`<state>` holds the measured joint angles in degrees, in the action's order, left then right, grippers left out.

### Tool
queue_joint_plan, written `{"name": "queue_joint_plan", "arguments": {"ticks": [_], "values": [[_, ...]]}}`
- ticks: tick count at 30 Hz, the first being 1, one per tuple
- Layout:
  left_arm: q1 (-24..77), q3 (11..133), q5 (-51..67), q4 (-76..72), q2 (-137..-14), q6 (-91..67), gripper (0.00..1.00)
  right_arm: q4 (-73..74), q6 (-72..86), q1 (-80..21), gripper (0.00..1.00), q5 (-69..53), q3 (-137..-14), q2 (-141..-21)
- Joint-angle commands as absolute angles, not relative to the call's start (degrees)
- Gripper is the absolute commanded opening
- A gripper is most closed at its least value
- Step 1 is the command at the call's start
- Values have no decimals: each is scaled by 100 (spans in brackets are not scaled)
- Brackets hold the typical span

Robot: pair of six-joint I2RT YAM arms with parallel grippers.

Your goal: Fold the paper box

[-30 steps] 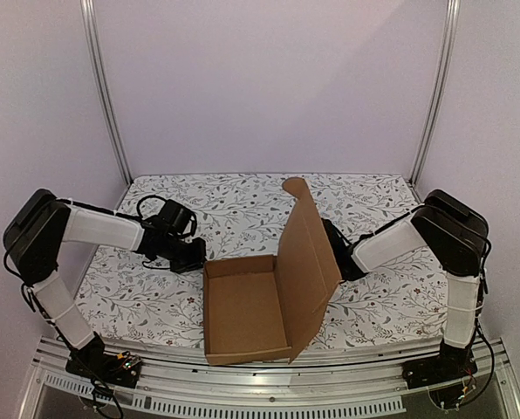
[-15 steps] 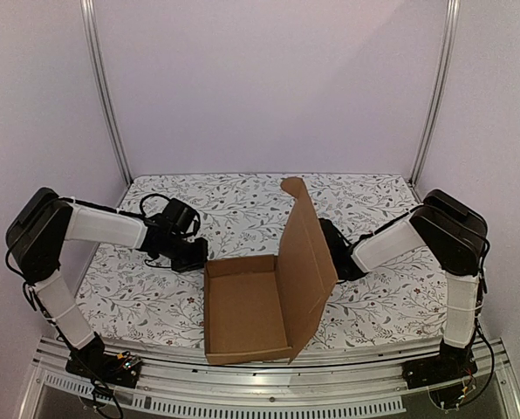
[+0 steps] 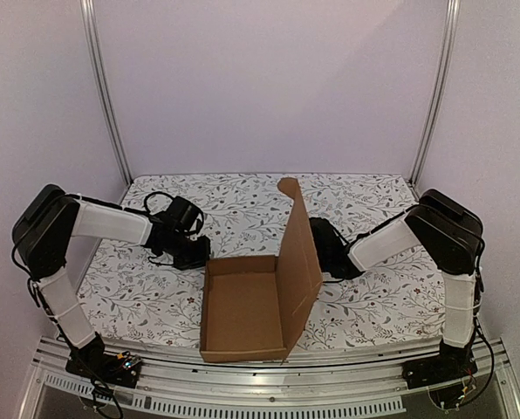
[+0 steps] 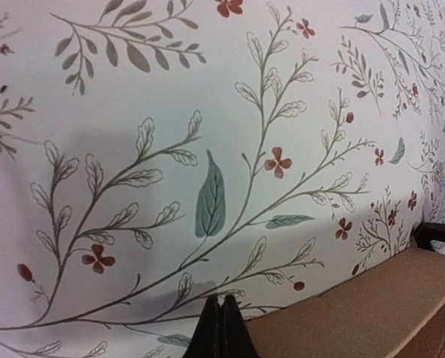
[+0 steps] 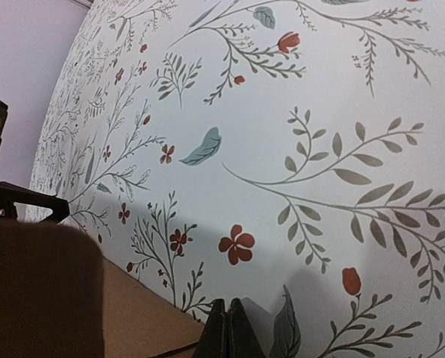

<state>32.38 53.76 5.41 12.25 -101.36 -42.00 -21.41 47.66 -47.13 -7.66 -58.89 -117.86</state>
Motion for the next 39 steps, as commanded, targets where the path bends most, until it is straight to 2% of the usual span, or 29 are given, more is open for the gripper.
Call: {"name": "queue_joint_plan", "arguments": {"ticks": [1, 31, 39], "values": [[3472, 5604, 831, 1037, -10286, -4176, 0, -2397, 4838, -4964, 0, -1084, -6174, -11959], [3656, 5831, 894, 995, -10467, -4212, 0, -2155, 5152, -5358, 0, -561, -6558, -12351], [3635, 5698, 523, 1267, -10191, -4153, 0, -1981, 4959, -5259, 0, -371, -6338, -12117]]}}
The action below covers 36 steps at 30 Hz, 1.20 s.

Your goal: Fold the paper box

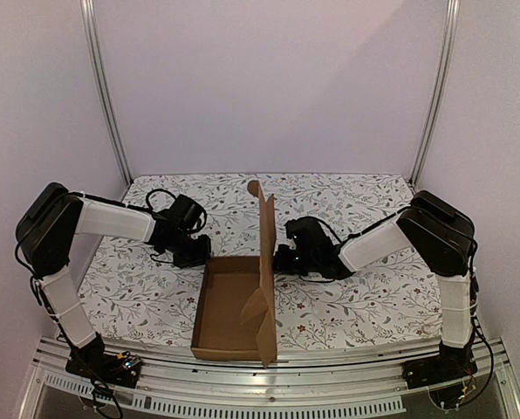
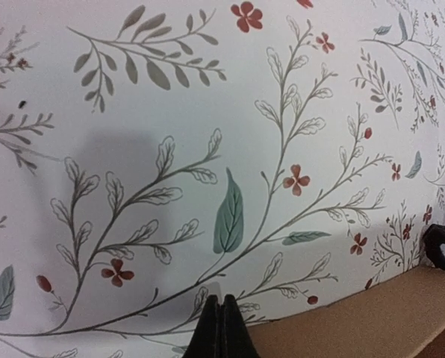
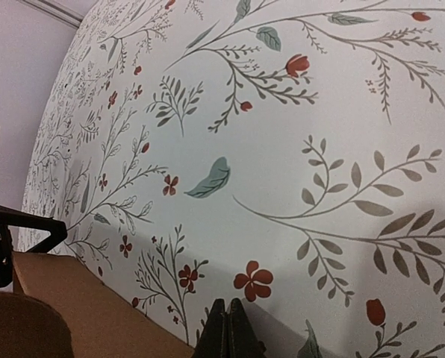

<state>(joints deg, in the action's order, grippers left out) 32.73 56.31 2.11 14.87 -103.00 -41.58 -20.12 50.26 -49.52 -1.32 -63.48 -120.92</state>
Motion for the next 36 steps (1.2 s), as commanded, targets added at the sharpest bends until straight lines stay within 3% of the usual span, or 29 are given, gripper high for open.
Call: {"name": "queue_joint_plan", "arguments": {"ticks": [1, 19, 36], "values": [[3619, 5662, 441, 1314, -10130, -4131, 0, -1988, 4944, -5201, 0, -377, -6280, -12071], [3097, 5389, 22, 1695, -9413, -3711, 6, -1368, 4278, -4845, 0, -122, -4797, -10443], [2987, 6748, 492, 1849, -10489, -3164, 6, -878, 4490, -5797, 0, -1366, -3326, -8617]]}}
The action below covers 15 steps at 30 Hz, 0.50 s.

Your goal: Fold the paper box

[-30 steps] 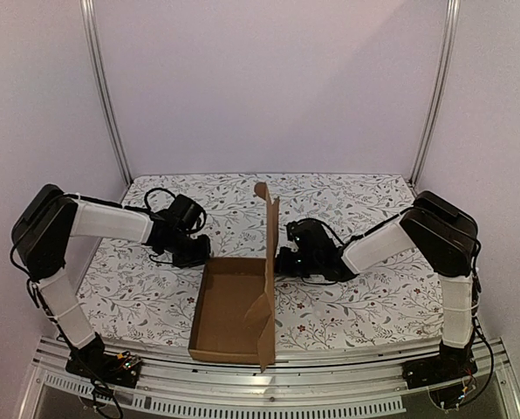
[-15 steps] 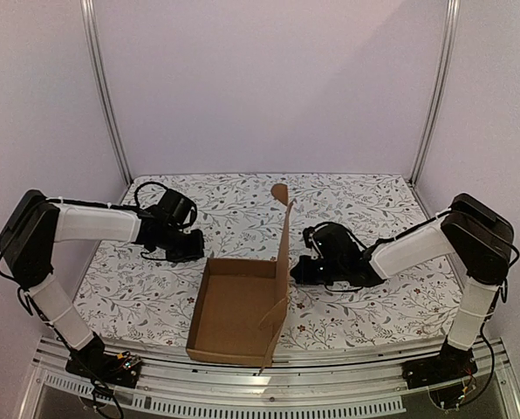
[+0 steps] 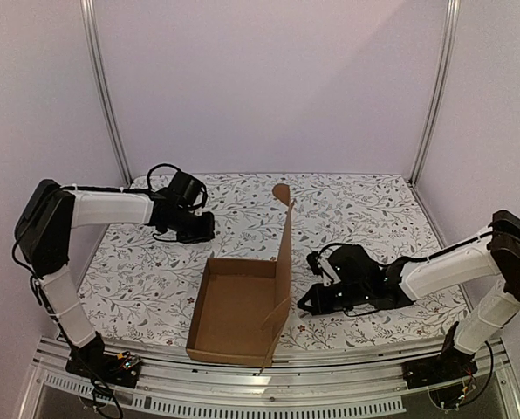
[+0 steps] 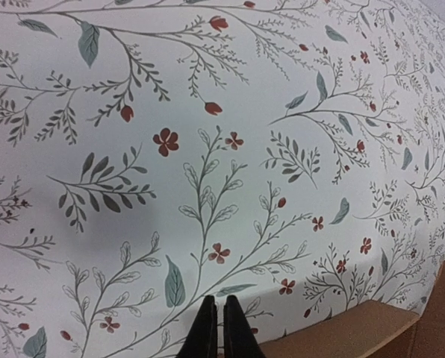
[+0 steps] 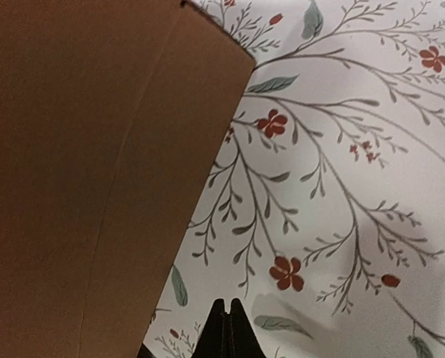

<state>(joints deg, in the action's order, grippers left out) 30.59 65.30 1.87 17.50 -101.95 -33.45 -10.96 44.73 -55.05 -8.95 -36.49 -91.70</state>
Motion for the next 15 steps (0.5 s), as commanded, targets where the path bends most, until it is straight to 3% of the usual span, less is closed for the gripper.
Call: {"name": "queue_joint_plan", "arguments": {"ticks": [1, 7, 15], "values": [[2980, 6770, 539, 1842, -10532, -3160, 5, -834, 4465, -5928, 0, -1471, -3282, -8494], [2988, 6760, 788, 1759, -10648, -3173, 5, -747, 4221, -7231, 0, -1581, -3110, -8227], [2988, 6549, 812, 1762, -10537, -3162, 4, -445, 3631, -8786, 0, -313, -2882, -7914]]}}
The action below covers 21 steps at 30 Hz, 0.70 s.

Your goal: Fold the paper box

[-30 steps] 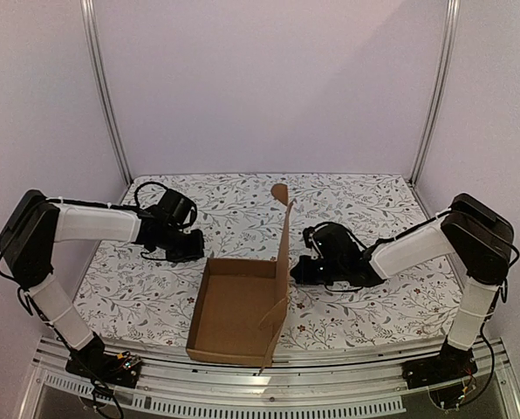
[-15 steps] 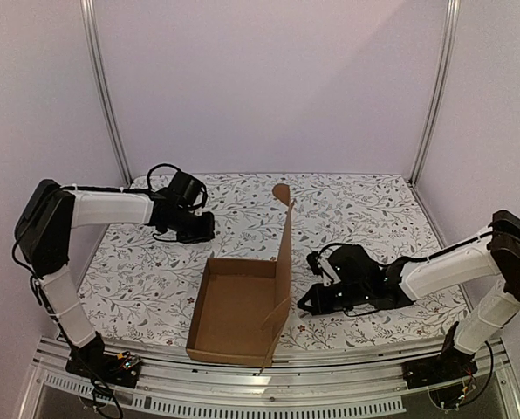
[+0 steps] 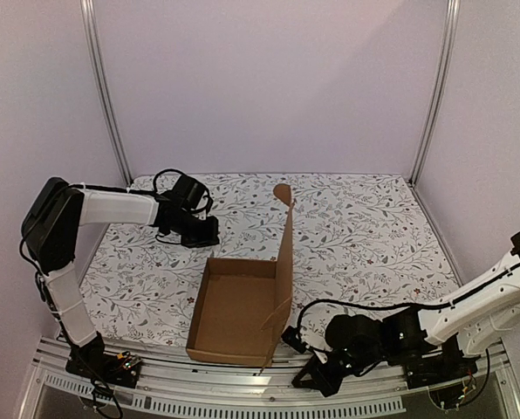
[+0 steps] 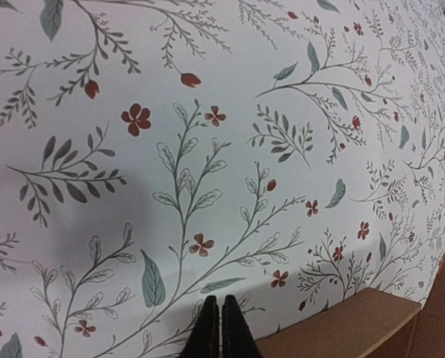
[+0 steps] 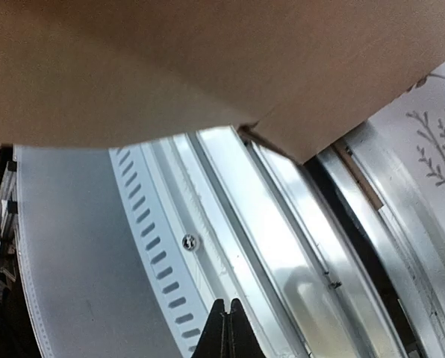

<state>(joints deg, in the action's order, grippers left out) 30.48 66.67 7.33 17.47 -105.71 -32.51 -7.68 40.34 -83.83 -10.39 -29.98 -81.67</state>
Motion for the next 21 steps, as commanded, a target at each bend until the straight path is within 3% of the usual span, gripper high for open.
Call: {"name": "queue_joint_plan", "arguments": {"ticks": [1, 6, 21], "values": [[2988, 6514, 800, 1753, -10512, -3164, 4, -400, 3560, -8914, 0, -183, -2879, -7871], [2988, 6378, 762, 1740, -10435, -3132, 4, -398, 2364, -9820, 0, 842, -2893, -7613], [2993, 6351, 913, 1757, -10383, -3099, 4, 823, -738, -10274, 0, 1515, -4766, -8815]]}}
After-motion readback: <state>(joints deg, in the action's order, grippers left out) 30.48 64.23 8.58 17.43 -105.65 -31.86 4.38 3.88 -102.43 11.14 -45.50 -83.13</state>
